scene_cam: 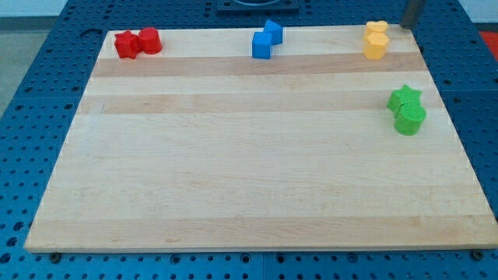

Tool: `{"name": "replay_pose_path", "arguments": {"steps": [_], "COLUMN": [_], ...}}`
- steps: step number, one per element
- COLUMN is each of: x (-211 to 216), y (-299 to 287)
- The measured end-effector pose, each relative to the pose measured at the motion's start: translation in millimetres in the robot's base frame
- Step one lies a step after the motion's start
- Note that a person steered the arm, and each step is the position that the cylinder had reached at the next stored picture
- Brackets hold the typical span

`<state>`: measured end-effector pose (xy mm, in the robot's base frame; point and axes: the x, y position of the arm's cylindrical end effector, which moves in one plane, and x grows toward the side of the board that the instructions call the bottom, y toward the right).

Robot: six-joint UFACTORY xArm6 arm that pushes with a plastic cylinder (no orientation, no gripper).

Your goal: Push the yellow blocks close to the green blocks

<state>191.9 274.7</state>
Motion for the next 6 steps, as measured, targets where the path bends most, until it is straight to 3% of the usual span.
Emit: {"name": "replay_pose_path", "arguments": {"steps": [2, 4, 5, 6], "x": [13, 84, 77, 42], "y": [-55, -63, -58, -27]}}
